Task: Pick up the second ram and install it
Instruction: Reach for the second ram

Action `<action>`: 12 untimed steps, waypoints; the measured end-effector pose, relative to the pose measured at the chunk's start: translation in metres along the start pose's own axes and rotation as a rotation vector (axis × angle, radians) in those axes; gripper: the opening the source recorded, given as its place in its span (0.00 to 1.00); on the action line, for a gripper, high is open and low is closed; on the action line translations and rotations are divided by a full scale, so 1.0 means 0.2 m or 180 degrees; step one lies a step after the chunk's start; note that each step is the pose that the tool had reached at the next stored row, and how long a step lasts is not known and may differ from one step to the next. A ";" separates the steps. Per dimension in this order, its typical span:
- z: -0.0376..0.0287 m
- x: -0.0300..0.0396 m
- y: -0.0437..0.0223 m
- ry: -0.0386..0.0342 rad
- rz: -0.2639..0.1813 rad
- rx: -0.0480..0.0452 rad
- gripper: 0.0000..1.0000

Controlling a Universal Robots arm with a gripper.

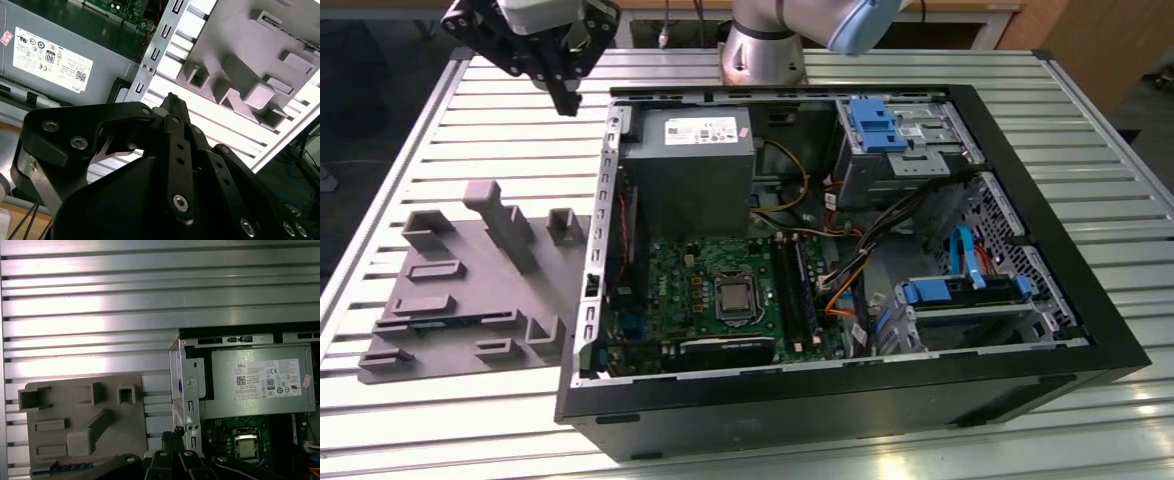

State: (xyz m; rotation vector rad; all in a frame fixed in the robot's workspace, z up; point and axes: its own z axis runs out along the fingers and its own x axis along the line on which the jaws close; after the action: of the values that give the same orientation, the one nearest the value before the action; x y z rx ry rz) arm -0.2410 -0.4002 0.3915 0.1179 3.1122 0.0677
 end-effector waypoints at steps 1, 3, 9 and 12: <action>0.000 0.005 -0.001 0.0000 0.0000 0.0000 0.11; 0.000 0.014 -0.001 0.0000 0.0000 0.0000 0.11; 0.001 0.043 -0.004 0.0000 0.0000 0.0000 0.11; 0.001 0.056 -0.005 0.0000 0.0000 0.0000 0.11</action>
State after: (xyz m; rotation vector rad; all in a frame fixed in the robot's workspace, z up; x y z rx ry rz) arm -0.2523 -0.4003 0.3910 0.1180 3.1122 0.0677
